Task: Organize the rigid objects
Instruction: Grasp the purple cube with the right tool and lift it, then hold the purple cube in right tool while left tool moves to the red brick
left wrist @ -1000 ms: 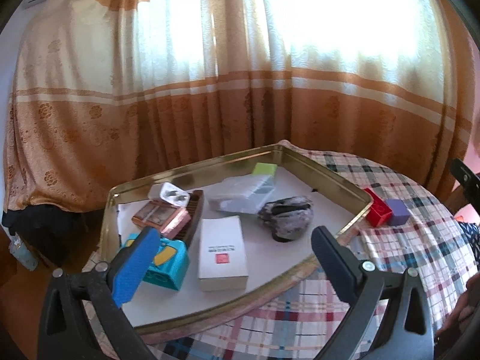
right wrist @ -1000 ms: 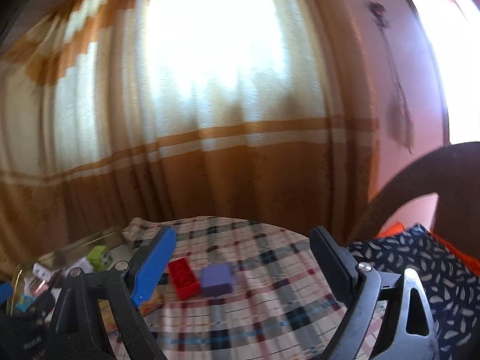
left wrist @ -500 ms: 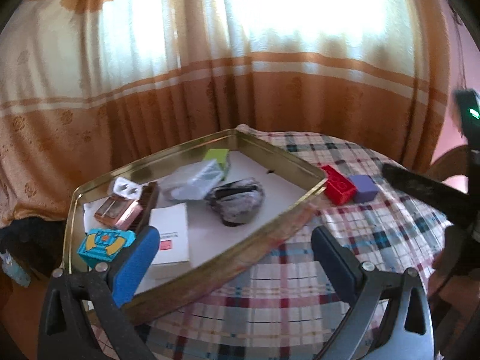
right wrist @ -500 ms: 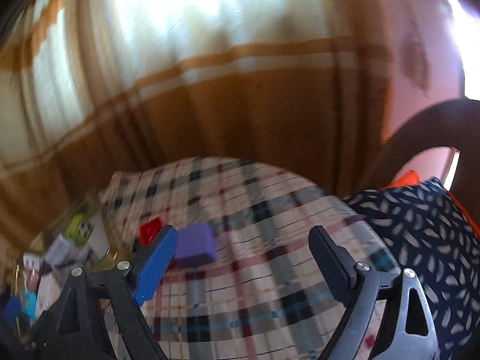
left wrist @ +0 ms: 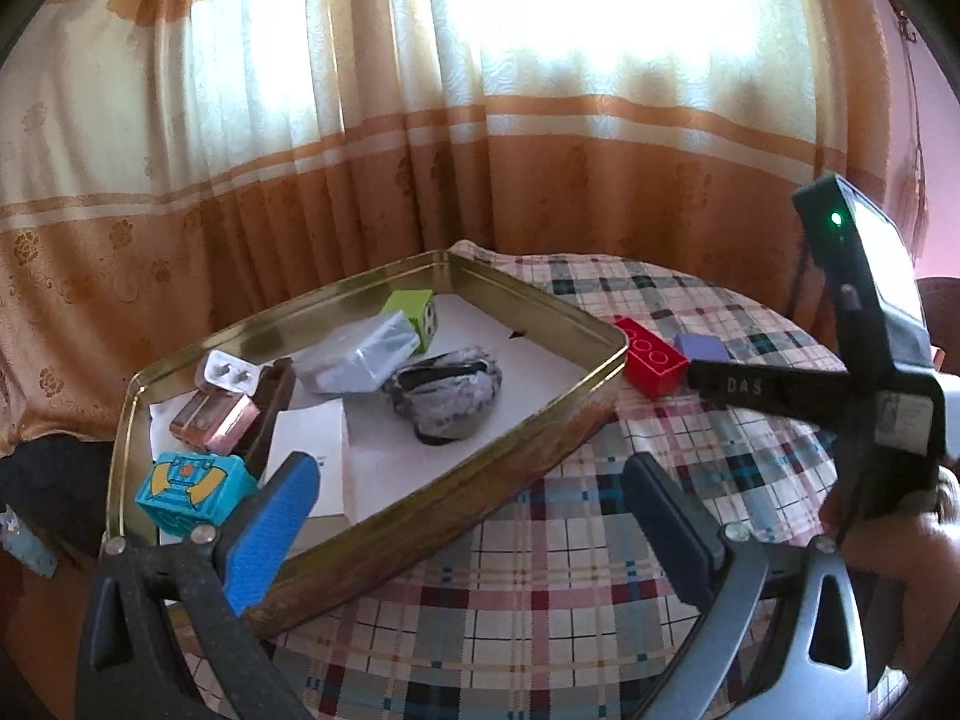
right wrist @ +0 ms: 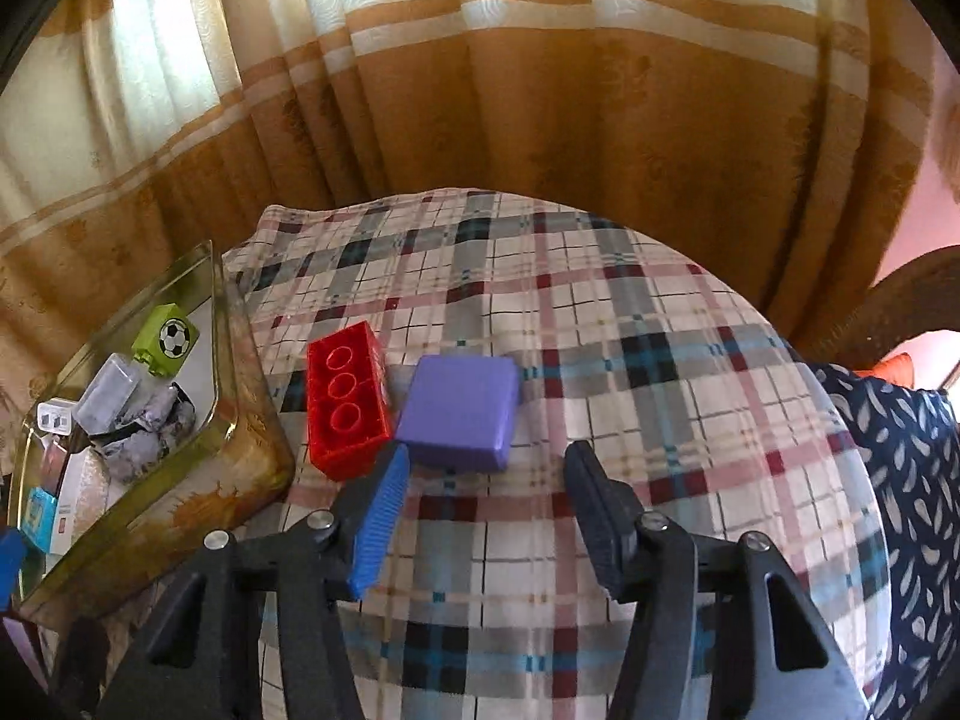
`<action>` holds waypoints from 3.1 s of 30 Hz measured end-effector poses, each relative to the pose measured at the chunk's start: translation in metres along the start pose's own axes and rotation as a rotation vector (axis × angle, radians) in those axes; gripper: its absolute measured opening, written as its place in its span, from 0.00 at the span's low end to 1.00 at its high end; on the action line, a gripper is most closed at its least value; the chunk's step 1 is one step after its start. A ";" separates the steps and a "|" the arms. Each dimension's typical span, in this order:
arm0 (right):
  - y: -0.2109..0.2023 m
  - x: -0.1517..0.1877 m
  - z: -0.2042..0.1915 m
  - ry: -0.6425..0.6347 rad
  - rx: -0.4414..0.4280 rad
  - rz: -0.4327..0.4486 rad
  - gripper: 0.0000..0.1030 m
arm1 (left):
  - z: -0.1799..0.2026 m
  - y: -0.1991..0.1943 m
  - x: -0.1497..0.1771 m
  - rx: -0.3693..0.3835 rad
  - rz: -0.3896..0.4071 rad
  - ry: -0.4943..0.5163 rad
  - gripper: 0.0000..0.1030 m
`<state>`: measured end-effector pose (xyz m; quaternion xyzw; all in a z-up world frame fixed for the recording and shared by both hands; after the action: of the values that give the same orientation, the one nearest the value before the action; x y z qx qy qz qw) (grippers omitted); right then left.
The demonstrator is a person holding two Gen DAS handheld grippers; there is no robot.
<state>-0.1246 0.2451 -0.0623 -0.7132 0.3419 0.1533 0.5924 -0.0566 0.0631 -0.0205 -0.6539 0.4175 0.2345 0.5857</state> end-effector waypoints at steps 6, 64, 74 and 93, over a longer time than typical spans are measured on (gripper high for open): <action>0.009 -0.012 0.001 0.042 -0.012 0.005 0.55 | 0.001 0.002 0.001 0.005 -0.012 0.000 1.00; 0.012 -0.039 0.016 0.068 -0.176 0.046 0.21 | 0.042 0.011 -0.010 0.060 -0.001 0.099 0.99; 0.019 -0.037 0.030 0.191 -0.287 -0.028 0.22 | 0.039 0.014 -0.011 0.059 -0.011 0.082 0.99; 0.002 -0.049 0.037 0.174 -0.214 0.135 0.21 | 0.059 0.010 -0.028 0.071 0.064 0.110 0.99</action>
<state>-0.1540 0.2950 -0.0426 -0.7583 0.4208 0.1662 0.4694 -0.0695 0.1274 -0.0162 -0.6309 0.4778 0.2017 0.5770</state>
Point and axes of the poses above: each gripper's, at about its wrist camera, not at the fingertips, and y roughly the way its jaws point, z to its right, x to its underside, the point moved 4 cm from there along y, roughly the way its jaws point, and after that the axes turned 9 degrees about y, right-handed, at the moved point
